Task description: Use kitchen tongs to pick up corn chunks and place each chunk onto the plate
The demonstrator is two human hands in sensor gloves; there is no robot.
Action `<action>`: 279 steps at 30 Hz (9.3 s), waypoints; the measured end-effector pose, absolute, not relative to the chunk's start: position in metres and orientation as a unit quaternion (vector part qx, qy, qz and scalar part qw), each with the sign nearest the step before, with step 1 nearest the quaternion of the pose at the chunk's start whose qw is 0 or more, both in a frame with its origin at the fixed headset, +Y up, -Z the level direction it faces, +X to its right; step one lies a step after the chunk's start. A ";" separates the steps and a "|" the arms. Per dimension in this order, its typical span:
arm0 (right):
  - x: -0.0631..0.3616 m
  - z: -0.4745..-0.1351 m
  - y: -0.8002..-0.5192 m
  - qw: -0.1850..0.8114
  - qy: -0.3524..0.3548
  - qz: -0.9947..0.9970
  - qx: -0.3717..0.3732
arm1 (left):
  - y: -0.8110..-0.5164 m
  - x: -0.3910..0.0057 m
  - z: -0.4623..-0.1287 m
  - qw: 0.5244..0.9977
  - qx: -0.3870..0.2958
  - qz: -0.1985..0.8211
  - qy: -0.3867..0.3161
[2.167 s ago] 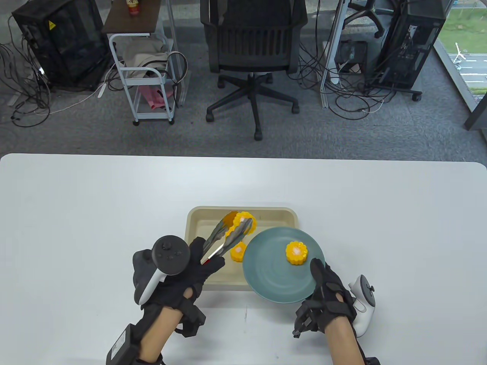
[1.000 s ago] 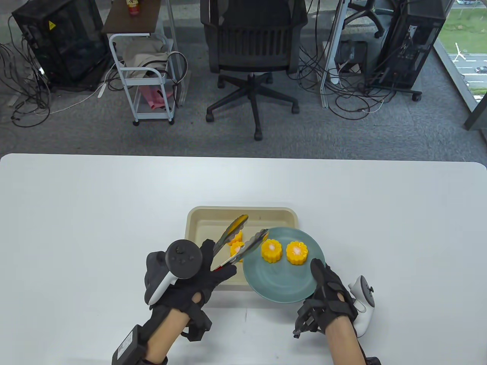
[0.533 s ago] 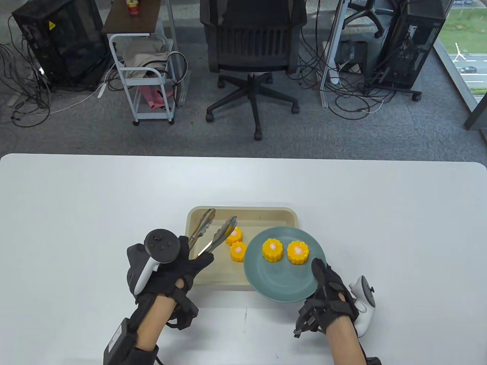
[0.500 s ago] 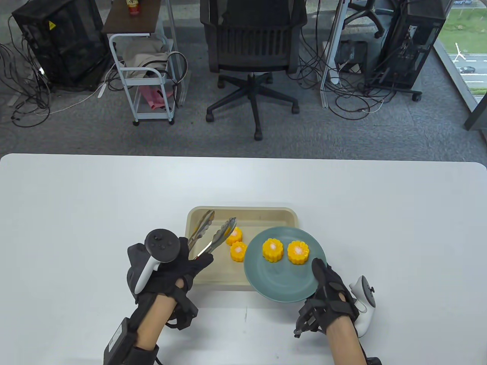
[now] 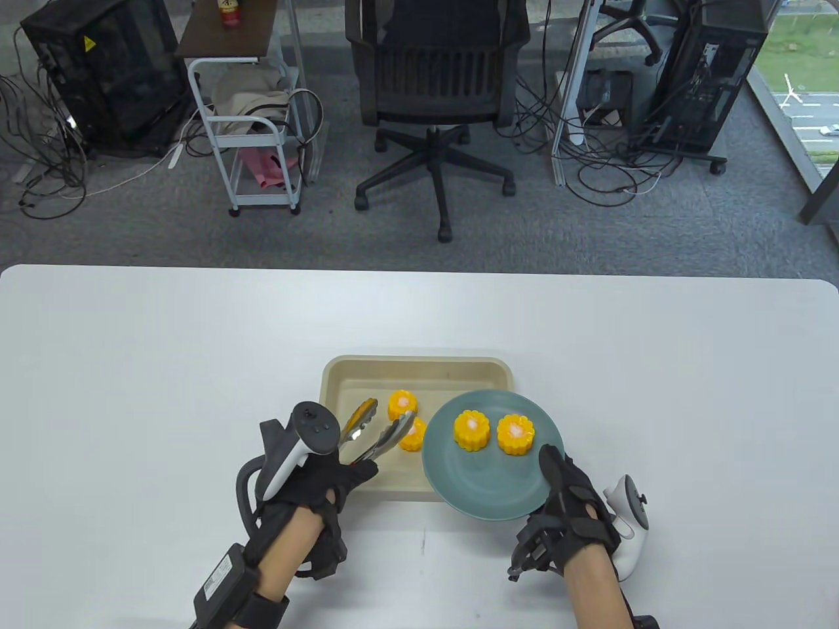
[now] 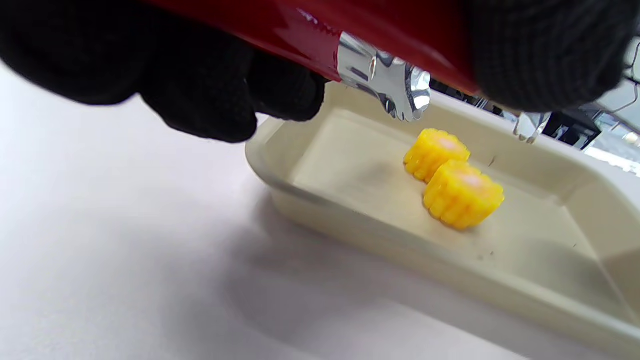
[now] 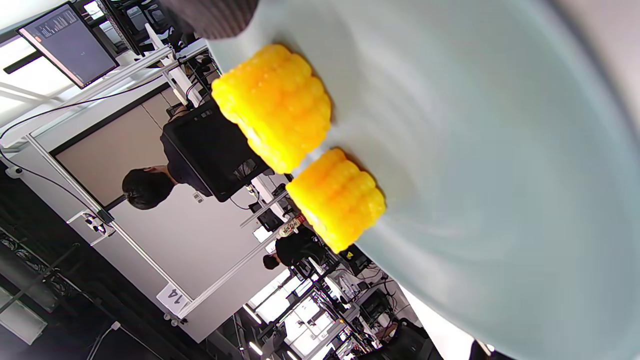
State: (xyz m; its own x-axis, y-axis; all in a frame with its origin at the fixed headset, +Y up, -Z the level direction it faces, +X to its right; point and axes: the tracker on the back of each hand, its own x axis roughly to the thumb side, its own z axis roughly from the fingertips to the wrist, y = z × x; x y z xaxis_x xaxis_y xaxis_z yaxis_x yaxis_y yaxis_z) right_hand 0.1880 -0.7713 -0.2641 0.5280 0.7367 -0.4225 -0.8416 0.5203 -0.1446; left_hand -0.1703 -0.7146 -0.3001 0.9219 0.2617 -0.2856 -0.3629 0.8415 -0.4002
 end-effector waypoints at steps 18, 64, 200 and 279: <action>0.188 -0.265 -0.772 0.852 0.159 0.469 -0.171 | -0.737 -0.145 -0.306 0.959 -0.249 0.091 0.106; 0.194 -0.265 -0.772 0.853 0.147 0.466 -0.183 | -0.637 -0.139 -0.249 0.961 -0.095 0.248 -0.076; 0.205 -0.266 -0.772 0.868 0.134 0.439 -0.188 | -0.636 -0.132 -0.243 0.964 -0.063 0.236 -0.101; 0.207 -0.264 -0.774 0.875 0.130 0.430 -0.182 | -0.760 -0.129 -0.327 0.975 -0.145 -0.002 0.170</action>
State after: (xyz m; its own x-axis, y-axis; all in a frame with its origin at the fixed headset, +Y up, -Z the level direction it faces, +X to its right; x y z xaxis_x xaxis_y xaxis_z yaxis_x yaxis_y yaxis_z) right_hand 0.2069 -0.7735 -0.2635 0.5959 0.7054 -0.3839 -0.7999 0.5635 -0.2062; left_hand -0.1289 -0.7603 -0.3265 0.9422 -0.0539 -0.3308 -0.0447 0.9579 -0.2836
